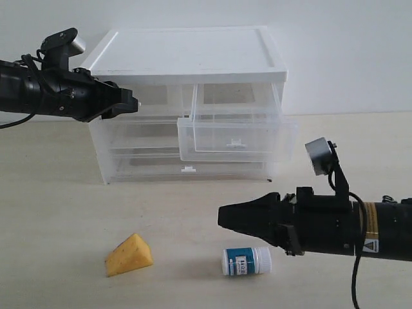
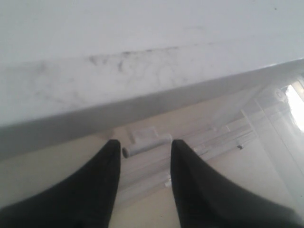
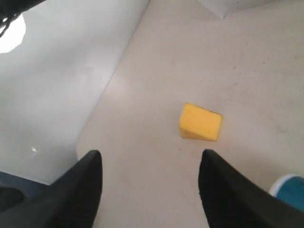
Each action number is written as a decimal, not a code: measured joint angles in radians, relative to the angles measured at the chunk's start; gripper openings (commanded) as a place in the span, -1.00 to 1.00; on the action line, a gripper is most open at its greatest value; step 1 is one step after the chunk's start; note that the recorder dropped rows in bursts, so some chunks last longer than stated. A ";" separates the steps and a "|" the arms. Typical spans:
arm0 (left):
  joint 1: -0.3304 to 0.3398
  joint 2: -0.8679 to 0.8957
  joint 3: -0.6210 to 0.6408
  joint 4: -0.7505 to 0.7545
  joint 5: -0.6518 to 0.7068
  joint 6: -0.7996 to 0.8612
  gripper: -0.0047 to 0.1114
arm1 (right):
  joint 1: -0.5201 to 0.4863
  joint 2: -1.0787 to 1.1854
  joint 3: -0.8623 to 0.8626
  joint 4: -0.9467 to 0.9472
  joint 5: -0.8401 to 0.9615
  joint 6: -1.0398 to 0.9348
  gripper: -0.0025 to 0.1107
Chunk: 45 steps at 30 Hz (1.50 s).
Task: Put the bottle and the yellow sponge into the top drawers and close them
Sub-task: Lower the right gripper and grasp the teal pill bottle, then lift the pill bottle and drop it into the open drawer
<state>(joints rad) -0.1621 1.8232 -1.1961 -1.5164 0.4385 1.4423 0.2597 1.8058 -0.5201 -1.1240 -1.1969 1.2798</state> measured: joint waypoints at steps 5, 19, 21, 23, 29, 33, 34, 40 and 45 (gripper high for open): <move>0.000 0.000 0.000 0.000 0.000 0.000 -0.29 | 0.024 -0.122 0.004 -0.059 0.224 -0.137 -0.01; 0.000 0.000 0.000 0.000 0.002 0.000 -0.29 | 0.221 -0.235 0.004 -0.045 0.636 -0.806 0.00; 0.000 0.000 0.000 0.000 0.002 0.000 -0.29 | 0.233 -0.222 0.004 0.006 0.661 -0.892 0.00; 0.000 0.000 0.000 0.000 0.002 0.000 -0.29 | 0.237 -0.208 0.004 0.066 0.665 -0.965 0.00; 0.000 0.000 0.000 0.000 0.004 0.000 -0.29 | 0.239 -0.146 0.004 0.235 0.676 -1.177 0.00; 0.000 0.000 0.000 0.000 0.004 0.000 -0.29 | 0.239 -0.063 -0.003 0.281 0.651 -1.253 0.00; 0.000 0.000 0.000 0.000 0.004 0.000 -0.29 | 0.239 -0.051 -0.014 0.285 0.651 -1.255 0.00; 0.000 0.000 0.000 0.000 0.004 0.000 -0.29 | 0.239 -0.011 -0.051 0.304 0.657 -1.269 0.00; 0.000 0.000 0.000 0.000 0.006 0.000 -0.29 | 0.239 0.028 -0.061 0.321 0.738 -1.271 0.00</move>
<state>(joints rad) -0.1621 1.8232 -1.1961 -1.5164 0.4443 1.4423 0.4990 1.8336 -0.5811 -0.8029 -0.4592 0.0085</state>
